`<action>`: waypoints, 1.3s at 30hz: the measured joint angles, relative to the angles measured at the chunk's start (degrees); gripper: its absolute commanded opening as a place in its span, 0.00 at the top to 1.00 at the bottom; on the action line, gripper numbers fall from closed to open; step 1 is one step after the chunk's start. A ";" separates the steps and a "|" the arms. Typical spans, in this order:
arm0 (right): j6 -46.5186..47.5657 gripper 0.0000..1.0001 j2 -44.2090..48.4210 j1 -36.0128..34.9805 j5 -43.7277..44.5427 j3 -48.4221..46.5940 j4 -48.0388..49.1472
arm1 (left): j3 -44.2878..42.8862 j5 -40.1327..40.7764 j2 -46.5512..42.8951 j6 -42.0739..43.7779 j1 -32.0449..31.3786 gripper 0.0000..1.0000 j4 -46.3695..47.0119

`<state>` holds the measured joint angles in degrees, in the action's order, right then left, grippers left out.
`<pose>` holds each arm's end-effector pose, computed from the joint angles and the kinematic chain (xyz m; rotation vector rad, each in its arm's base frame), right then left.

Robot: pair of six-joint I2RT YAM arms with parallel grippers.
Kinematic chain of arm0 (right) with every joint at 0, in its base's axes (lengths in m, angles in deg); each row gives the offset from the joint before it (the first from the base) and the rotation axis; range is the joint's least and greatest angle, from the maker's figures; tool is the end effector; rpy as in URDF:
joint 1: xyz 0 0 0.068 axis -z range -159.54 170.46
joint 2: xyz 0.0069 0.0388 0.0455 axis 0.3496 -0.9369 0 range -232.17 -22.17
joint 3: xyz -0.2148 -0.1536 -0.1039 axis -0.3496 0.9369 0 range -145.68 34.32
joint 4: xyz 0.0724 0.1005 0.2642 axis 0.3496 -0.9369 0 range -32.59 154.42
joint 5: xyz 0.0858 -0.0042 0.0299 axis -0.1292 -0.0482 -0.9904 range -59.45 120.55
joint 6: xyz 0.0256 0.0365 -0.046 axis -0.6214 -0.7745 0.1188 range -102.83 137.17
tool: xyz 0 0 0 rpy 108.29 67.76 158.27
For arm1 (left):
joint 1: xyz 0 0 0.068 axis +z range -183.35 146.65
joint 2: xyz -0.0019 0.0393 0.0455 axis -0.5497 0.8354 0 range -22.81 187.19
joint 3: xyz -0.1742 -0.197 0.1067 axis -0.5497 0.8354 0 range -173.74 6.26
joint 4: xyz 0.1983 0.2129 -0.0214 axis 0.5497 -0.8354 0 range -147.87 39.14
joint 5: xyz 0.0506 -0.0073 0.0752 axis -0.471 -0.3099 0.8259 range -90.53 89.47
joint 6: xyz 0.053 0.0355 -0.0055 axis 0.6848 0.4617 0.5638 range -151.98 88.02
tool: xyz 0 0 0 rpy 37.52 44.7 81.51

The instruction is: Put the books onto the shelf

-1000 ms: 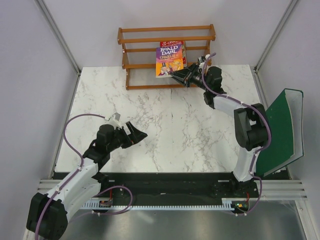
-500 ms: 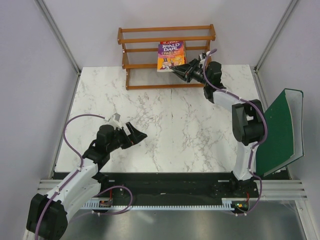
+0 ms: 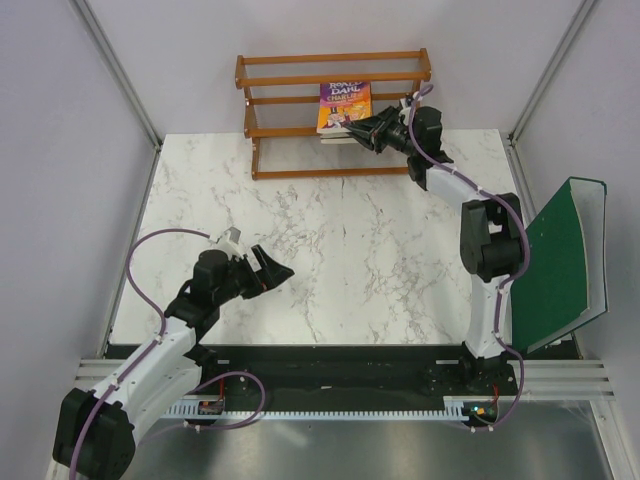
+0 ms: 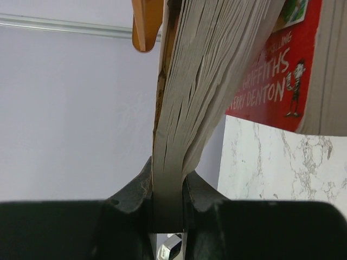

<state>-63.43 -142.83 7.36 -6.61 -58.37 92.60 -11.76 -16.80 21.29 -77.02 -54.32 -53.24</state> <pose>0.5259 0.1532 0.2738 0.4895 1.8139 1.7129 0.1859 -0.0861 0.1793 -0.2748 2.1850 -0.9747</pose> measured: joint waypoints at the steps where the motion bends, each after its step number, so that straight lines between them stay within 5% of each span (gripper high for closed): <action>1: 0.39 0.92 -0.17 0.11 0.00 -0.55 -0.94 | 0.00 0.04 -0.02 0.07 0.00 0.00 -0.13; 18: 5.57 0.92 -8.66 1.73 -0.15 -14.91 -14.75 | 0.00 0.37 0.37 0.24 0.00 0.00 -0.61; 34: 6.51 0.91 -12.31 2.62 -2.08 -20.11 -18.14 | 0.00 0.37 1.14 0.35 0.02 0.00 -0.66; 39: 6.56 0.65 -12.50 2.67 -2.36 -20.61 -18.40 | 0.00 0.37 1.22 0.35 0.02 0.00 -0.63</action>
<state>-56.87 -155.33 10.03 -8.97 -78.98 74.20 -11.76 -16.43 22.51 -76.67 -54.30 -53.87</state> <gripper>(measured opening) 0.237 0.994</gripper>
